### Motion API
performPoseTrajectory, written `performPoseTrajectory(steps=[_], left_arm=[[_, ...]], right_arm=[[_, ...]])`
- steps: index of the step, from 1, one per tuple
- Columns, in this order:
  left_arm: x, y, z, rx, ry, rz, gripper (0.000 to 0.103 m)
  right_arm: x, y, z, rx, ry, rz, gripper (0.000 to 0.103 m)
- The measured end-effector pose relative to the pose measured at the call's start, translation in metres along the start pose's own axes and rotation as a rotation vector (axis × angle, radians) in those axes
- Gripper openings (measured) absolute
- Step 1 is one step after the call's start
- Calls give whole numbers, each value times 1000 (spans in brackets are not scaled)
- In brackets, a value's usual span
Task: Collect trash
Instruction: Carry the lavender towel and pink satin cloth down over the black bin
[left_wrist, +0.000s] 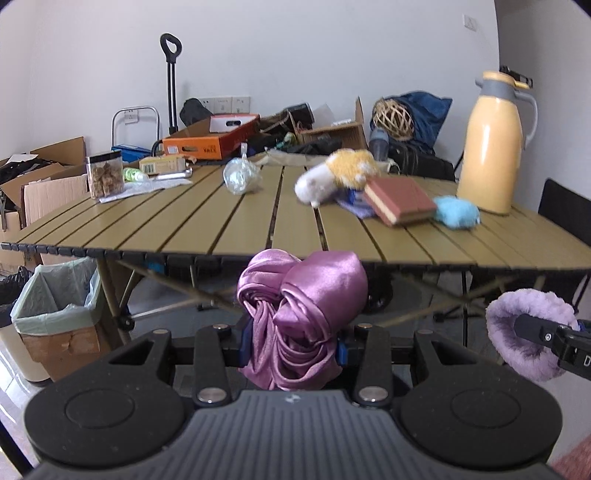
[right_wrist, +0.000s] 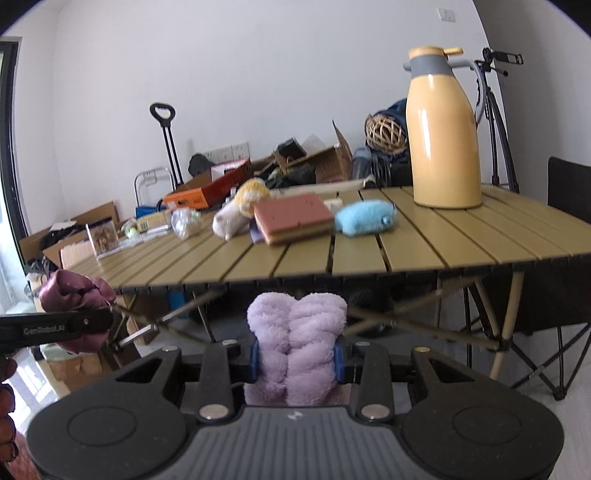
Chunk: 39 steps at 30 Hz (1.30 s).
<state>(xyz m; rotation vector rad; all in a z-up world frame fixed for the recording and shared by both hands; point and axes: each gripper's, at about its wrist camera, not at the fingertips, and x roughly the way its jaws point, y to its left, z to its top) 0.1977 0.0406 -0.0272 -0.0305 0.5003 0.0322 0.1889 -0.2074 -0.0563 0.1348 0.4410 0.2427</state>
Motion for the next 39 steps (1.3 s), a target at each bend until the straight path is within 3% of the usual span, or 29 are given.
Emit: performPoseTrajectory(steps=[14,27,39], left_arm=[[5,5,-47,41,146,18,40],[34,28,-85,30,341,51,40],[46,36,-86,2,387,73,40]], right_arm=[[5,-4,-37,-21,144,-36,34],[35,-21,-68,9,301,-92,34],[53,-18,-76,4,398,-106,34]])
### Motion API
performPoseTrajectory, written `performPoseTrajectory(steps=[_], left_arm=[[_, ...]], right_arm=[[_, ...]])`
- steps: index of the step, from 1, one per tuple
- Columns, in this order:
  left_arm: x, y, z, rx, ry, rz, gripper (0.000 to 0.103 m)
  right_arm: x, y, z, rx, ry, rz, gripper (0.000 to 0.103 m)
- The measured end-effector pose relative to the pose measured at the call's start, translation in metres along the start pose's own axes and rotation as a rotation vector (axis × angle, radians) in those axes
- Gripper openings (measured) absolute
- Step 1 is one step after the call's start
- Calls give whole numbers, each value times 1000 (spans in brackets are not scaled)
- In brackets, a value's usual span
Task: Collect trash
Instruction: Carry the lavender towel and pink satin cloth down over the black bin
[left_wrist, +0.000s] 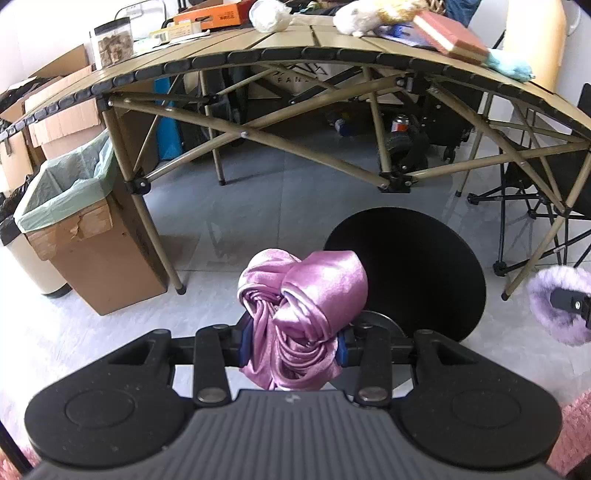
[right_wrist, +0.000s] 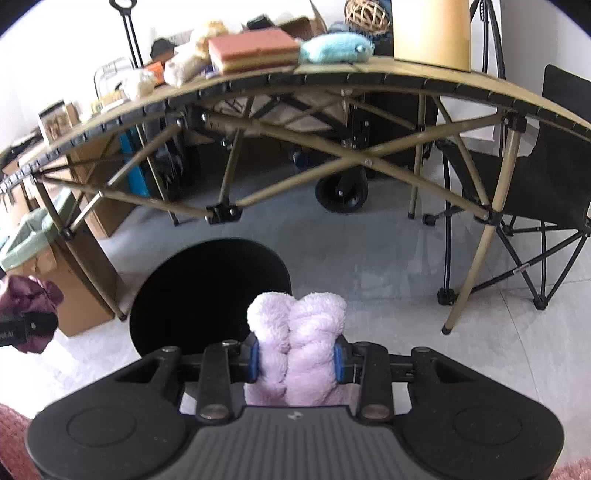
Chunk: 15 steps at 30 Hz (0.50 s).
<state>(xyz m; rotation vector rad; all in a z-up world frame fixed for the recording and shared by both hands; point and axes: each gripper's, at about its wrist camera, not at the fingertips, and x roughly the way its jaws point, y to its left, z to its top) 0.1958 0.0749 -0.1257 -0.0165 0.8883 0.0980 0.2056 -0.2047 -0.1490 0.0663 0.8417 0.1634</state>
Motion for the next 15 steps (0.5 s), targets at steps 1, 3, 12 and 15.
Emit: performPoseTrajectory(steps=[1,3,12,15], left_arm=[[2,1,1,-5,4,5,40],[7,5,2,-16,15,15,40],[29,23,7,-74,67,41,40],[33,28,8,-90,78,45,40]], right_arm=[[2,1,0,0,13,-2,34],[7,3,2,-1,48,-2,34],[28,28,16,-54,155,50,34],[36,40,21,-79,179,69,34]])
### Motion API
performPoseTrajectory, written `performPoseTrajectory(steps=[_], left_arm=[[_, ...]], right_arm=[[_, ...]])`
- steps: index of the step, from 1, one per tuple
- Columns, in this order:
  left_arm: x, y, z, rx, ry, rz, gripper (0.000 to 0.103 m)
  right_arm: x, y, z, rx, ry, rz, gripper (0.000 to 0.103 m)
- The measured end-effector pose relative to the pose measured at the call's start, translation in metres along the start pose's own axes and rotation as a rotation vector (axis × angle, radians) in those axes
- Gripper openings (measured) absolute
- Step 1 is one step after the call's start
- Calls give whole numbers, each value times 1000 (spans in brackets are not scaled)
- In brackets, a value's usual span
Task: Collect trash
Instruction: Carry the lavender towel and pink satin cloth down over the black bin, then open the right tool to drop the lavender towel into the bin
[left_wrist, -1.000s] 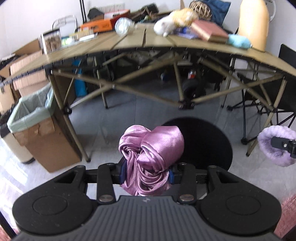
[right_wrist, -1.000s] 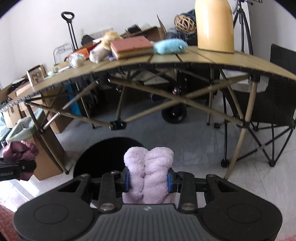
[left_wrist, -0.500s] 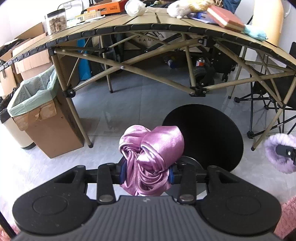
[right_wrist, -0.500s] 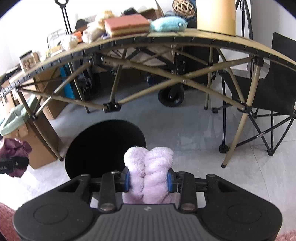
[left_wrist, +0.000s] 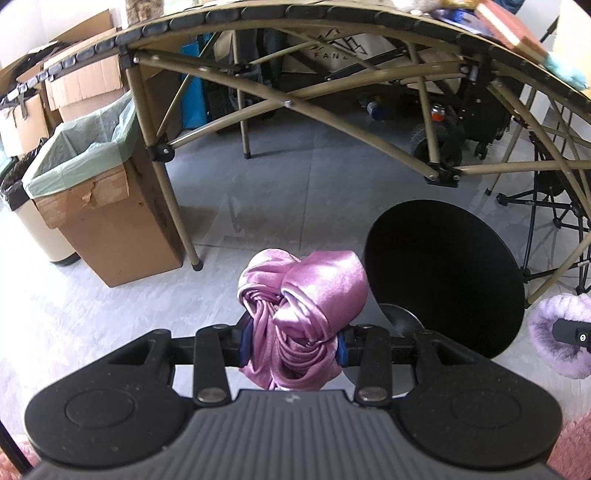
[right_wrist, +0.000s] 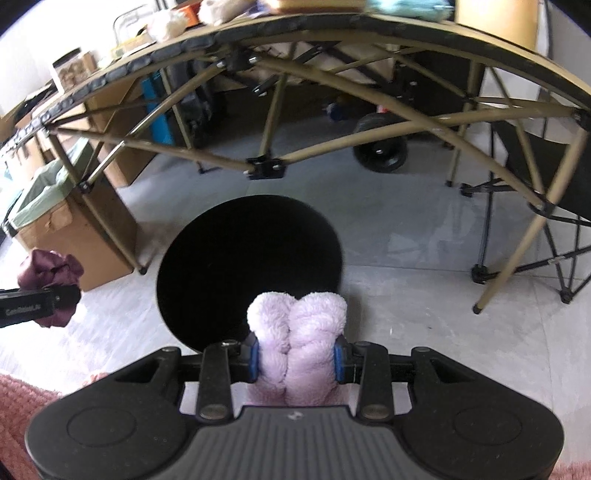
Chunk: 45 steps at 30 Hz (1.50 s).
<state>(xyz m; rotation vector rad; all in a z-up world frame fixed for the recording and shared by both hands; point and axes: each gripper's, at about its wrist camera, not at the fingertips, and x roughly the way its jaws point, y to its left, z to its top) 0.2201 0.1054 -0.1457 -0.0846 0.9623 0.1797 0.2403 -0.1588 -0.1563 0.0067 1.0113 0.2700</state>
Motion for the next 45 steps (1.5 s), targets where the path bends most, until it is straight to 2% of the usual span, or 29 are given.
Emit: performPoseTrajectory(steps=[11,22,35,40,41,43,45], left_arm=[[16,12,10,-36,26,5,40],[27,12,21,-55,27,27,40],[31,15,25,-58,35,22,40],[36,18,23,-58,62,38,40],[35,18,23,-59,61,39,40],[34,19,22,-61,58,39,40],[33,19,22,-60,57,38,40]], right_arm=[[34,35,38,-72,68,35,34],[76,42,57,-5,155,59,34],[102,52,63,0,188,41,36],[103,57,65,-10,187,40,48],[102,59,65,-16,184,38,58],[100,61,67,-24,178,30,86],[99,62,67,-32,169,28,92]])
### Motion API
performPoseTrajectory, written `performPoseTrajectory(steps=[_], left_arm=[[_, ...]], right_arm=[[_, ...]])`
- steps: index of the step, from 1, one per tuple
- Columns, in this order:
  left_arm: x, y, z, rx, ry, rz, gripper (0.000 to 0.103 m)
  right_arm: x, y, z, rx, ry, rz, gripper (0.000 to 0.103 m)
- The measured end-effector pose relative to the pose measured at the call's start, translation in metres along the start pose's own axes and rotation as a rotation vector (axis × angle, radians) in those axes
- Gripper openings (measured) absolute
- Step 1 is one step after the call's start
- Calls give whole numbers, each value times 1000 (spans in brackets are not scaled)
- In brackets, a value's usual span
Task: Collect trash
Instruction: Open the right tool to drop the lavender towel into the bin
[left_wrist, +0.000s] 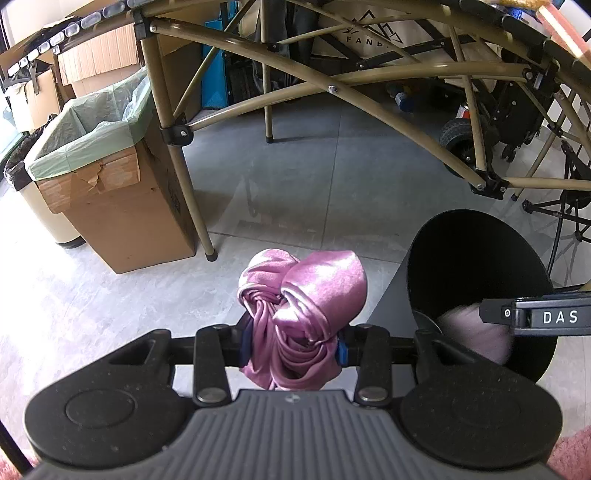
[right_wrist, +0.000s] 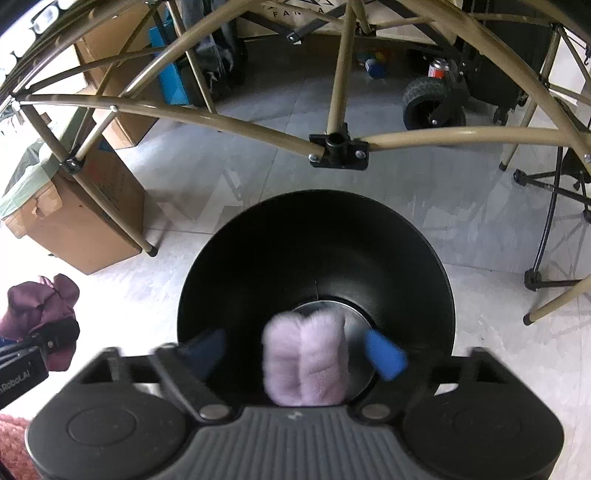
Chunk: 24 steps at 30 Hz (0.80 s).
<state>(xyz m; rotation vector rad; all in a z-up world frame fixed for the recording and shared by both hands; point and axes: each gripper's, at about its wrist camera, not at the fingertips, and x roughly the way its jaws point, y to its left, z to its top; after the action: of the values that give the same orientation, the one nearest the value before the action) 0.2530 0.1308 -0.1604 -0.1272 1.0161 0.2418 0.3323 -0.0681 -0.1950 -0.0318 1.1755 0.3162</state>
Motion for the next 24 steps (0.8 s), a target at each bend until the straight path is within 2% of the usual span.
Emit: performPoseTrajectory(steps=[3,16,24], left_arm=[[0,-1,-1,6,4,3,40],[0,-3,0,14,3,3,40],[-1,-7,1,22,-2,-3,40]], right_arm=[[0,1,-1,-14,0,-11,103],[-6,-2,-7,-34,-21,56,103],[-13,-3,-10,-47,-47,50,103]])
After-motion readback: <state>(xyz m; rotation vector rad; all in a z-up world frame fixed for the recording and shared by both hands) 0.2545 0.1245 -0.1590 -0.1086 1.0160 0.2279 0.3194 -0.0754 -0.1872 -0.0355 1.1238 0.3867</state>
